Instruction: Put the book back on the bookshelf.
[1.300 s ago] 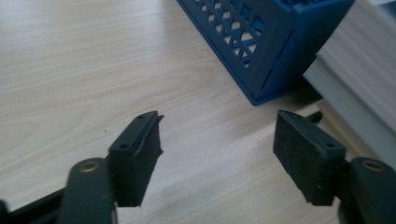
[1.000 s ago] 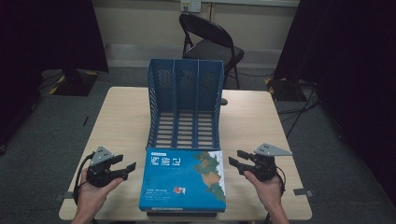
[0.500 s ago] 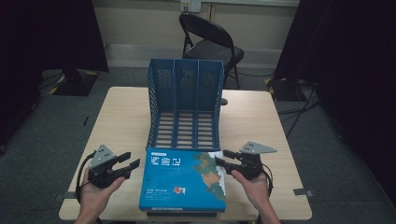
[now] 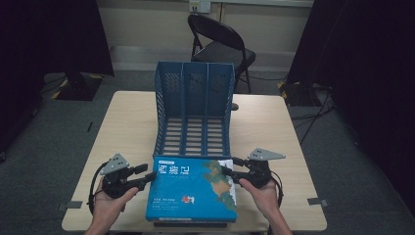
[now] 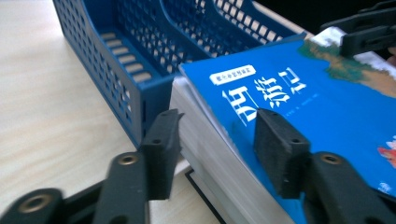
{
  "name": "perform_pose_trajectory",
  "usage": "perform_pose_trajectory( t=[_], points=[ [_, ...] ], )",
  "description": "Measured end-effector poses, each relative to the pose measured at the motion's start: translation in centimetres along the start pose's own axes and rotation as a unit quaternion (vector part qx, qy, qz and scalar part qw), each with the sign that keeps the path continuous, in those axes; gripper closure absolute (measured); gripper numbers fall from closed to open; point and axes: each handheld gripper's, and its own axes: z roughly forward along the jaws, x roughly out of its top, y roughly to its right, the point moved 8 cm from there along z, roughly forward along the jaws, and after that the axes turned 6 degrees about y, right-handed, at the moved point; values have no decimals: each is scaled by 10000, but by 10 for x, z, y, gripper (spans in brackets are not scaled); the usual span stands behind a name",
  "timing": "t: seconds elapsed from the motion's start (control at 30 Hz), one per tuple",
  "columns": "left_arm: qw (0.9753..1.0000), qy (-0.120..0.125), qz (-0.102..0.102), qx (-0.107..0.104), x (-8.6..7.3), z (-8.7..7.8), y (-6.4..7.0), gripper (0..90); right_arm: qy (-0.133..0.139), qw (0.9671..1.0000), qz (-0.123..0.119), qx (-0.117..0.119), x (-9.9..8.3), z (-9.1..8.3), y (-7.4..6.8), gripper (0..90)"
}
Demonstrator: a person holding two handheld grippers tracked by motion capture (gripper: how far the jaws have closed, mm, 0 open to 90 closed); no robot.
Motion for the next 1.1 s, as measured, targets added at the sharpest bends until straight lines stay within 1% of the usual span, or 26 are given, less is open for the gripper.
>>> perform_pose_trajectory(
  t=[0.03,0.07,0.1,0.13,0.17,0.2,0.23,0.27,0.3,0.33,0.37,0.4,0.43,0.47,0.5,0.53,0.6,0.63,0.67,0.73,0.8,0.83,0.87,0.93,1.03,1.1],
  points=[
    [9999,6,-77,-82,0,2,1,575,-25,10000,-80,-19,0,0,-1,423],
    [9998,-7,-98,-190,0,5,3,575,-25,10000,-80,-19,0,0,-1,423],
    [9997,-18,-29,-237,0,6,4,602,-69,10000,-53,24,0,-1,-2,433],
    [9998,-26,59,-163,1,8,6,601,-77,10000,-37,45,-1,-2,-2,439],
    [9998,-26,59,-163,1,8,6,601,-77,10000,-37,45,-1,-2,-2,439],
    [9998,-40,104,-150,1,8,6,601,-83,9999,-48,56,-1,-3,-2,450],
    [9998,-49,85,-156,1,7,6,605,-78,9999,-35,69,-1,-4,-3,459],
    [9998,-70,95,-154,2,7,6,629,-105,9999,-34,61,0,-5,-7,468],
    [9998,-70,95,-154,2,7,6,637,-100,9999,-55,64,0,-6,-8,492],
    [9998,-90,127,-134,2,7,6,637,-100,9999,-55,64,0,-6,-8,492],
    [9998,-103,130,-124,3,7,6,652,-86,9988,125,474,-1,-7,-18,547],
    [9998,-108,131,-127,3,7,5,653,-102,9994,31,331,-2,-8,-20,545],
    [9998,-108,131,-127,3,7,5,653,-102,9994,31,331,-2,-8,-20,545],
    [9998,-89,140,-118,3,7,6,653,-122,9996,-190,163,-1,-9,-22,495],
    [9998,-89,140,-118,3,7,6,653,-122,9996,-190,163,-1,-9,-22,495],
    [9999,-43,116,-115,2,7,5,652,-94,9997,-174,125,-1,-8,-16,454],
    [9999,-18,95,-141,1,7,5,649,-56,9999,-107,113,-2,-6,-9,391],
    [9999,-17,64,-157,1,7,5,649,-56,9999,-107,113,-2,-6,-9,391],
    [9998,-12,44,-171,1,7,4,648,-28,9999,-123,18,-1,-6,-5,380],
    [9998,-23,-27,-185,1,7,4,644,24,9999,-103,30,2,-6,1,380],
    [9998,-20,-46,-186,1,8,4,632,12,9996,-208,182,4,2,1,382],
    [9998,-20,-64,-183,1,8,4,632,12,9996,-208,182,4,2,1,382],
    [9998,-10,-65,-169,1,8,5,611,-3,9994,-175,289,4,9,0,379],
    [9999,-17,-66,-143,1,9,6,611,-19,9994,-195,279,4,10,-1,379],
    [9998,-58,-68,-164,1,9,5,613,-53,9993,-173,335,4,10,0,391],
    [9998,-115,77,-174,2,9,6,615,-124,9992,-167,353,3,9,-1,406]
  ],
)
